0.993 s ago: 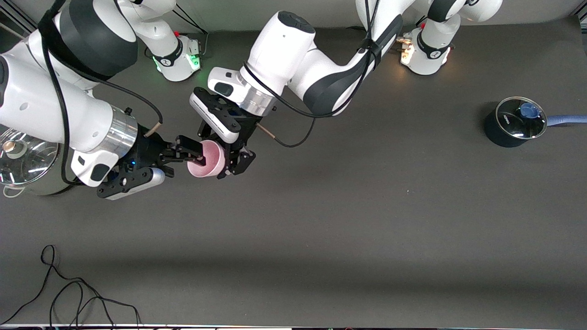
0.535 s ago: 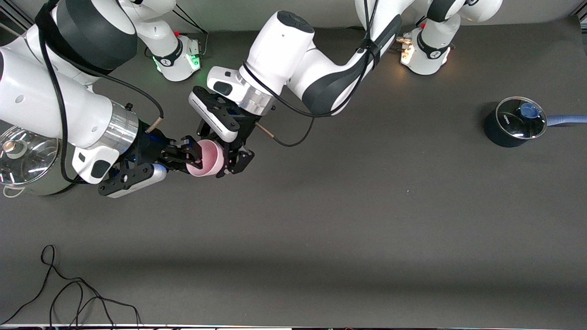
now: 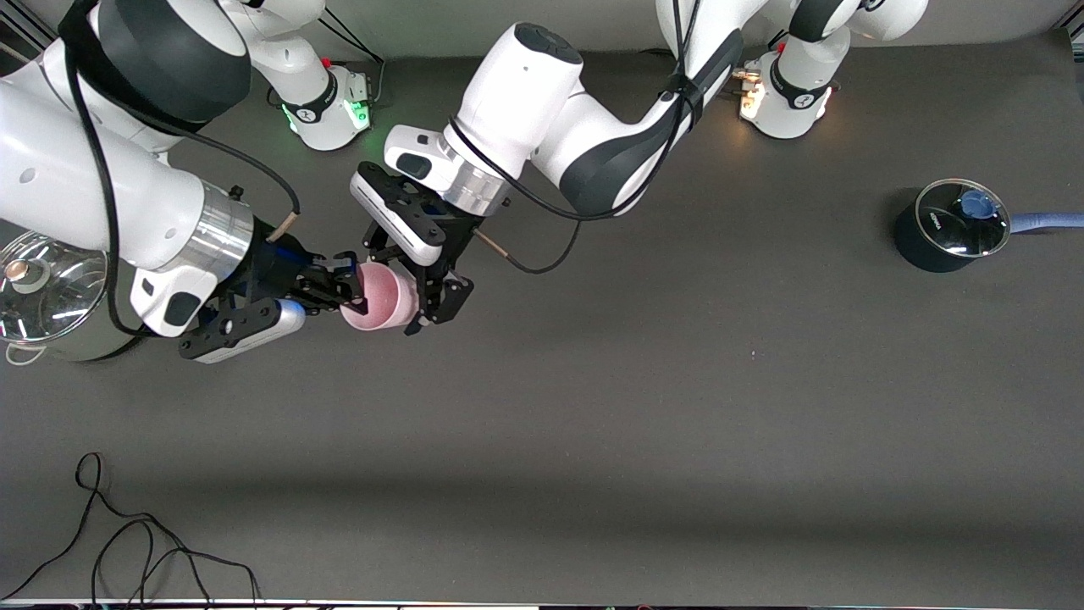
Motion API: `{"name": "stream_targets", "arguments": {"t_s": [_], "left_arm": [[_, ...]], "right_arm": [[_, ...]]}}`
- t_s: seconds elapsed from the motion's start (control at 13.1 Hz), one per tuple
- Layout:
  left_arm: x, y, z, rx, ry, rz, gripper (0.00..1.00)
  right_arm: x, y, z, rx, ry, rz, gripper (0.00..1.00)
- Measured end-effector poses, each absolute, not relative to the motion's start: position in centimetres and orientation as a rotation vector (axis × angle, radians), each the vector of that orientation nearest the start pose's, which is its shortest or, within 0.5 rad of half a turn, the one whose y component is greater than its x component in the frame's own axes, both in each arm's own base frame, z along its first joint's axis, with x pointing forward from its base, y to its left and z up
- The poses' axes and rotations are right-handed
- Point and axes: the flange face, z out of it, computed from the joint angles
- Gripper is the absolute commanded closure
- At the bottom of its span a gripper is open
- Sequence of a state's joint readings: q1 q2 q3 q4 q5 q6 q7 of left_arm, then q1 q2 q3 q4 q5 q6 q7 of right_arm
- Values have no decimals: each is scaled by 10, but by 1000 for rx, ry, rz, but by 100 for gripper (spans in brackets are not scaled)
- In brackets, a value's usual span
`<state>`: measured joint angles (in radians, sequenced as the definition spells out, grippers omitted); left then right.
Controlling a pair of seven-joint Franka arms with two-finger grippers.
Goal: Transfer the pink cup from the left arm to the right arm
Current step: 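Open the left gripper and withdraw it while the right gripper holds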
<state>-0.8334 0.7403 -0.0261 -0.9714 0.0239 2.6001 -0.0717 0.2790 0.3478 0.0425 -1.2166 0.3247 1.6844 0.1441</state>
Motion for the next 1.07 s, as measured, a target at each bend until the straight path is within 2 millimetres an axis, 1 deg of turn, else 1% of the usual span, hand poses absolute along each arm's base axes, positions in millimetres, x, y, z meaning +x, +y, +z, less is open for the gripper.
{"name": "stream_targets", "arguments": {"t_s": [0.23,0.31,0.38,0.46,0.61,0.69,0.92,1.07], "left_arm": [[538,-596,544,-2986,1242,-1391,0],[541,-592,547,-2987,1252,-1380,0],[547,-582,554,-2985,1266,-1349,0],[559,-564,564,-2977,1266,-1310,0],[589,-511,588,-2991,1273,-1207,0],[598,-488,598,-2995,1290,-1134,0],[610,-426,619,-3007,1329,-865,0],[608,-388,633,-3028,1314,-682,0]], "right_arm": [[632,232,598,-2771,-201,-93,100],[634,230,599,-2770,-193,-109,100],[637,222,599,-2778,-176,-118,100],[640,208,597,-2795,-150,-106,100],[651,169,596,-2815,-73,-124,100],[656,149,596,-2822,-37,-135,100],[666,104,596,-2867,3,-182,100],[670,80,593,-2920,39,-200,100]]}}
